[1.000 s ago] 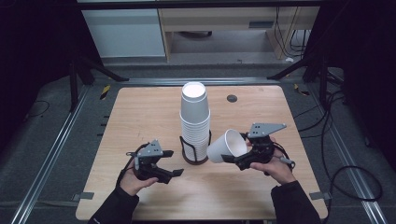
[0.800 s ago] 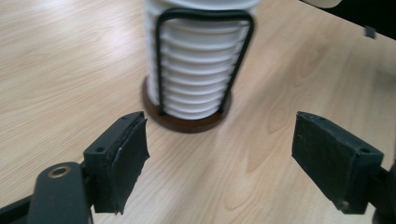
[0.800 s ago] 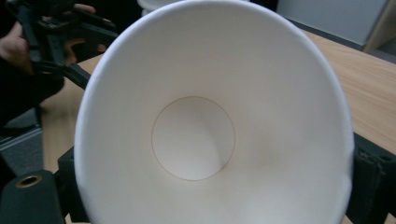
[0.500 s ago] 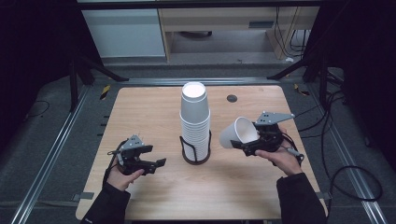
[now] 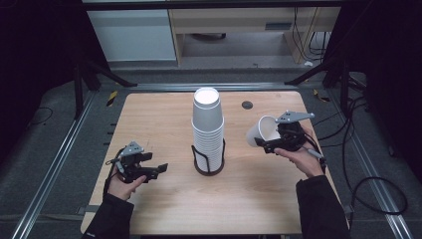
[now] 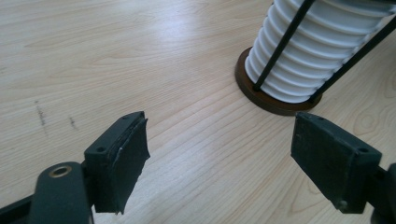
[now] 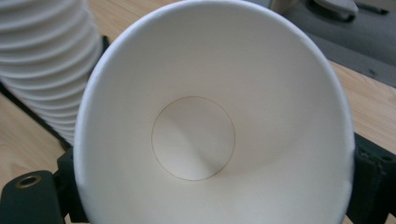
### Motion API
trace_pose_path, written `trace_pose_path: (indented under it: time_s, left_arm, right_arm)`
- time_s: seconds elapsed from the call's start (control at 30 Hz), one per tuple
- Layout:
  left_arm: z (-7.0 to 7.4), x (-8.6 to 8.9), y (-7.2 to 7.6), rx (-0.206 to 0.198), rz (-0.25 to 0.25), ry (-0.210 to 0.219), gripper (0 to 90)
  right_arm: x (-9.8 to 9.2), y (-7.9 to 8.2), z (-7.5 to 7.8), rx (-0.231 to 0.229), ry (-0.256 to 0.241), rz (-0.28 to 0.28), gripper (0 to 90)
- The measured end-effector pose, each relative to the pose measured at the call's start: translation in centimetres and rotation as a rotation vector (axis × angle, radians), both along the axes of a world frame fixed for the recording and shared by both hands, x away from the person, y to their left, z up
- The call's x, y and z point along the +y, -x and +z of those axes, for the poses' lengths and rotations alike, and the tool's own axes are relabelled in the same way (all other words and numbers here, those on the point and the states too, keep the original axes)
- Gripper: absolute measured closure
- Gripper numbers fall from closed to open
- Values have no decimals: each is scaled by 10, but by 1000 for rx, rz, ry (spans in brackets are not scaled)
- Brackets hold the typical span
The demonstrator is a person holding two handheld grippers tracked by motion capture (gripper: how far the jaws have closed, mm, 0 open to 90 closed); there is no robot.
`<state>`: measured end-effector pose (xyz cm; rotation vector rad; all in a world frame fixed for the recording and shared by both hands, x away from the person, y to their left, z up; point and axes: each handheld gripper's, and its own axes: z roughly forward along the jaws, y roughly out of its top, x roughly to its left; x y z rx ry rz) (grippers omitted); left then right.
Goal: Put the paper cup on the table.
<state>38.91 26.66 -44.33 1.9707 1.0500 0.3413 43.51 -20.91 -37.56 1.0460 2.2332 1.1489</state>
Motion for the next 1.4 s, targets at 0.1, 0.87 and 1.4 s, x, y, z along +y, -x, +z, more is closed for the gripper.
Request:
trace_pose_path:
  time_s: [0.1,0.87,1.4]
  left_arm:
    - [-1,3,-1,6,19,-9,182]
    - [-5,10,-2,10,71,-41,178]
    - [-7,10,-2,15,70,-47,178]
  right_arm:
    - [-6,-9,-5,21,26,-60,98]
    - [-32,-52,-54,243,293,-302,91]
    - [-36,-56,-63,304,335,-297,84]
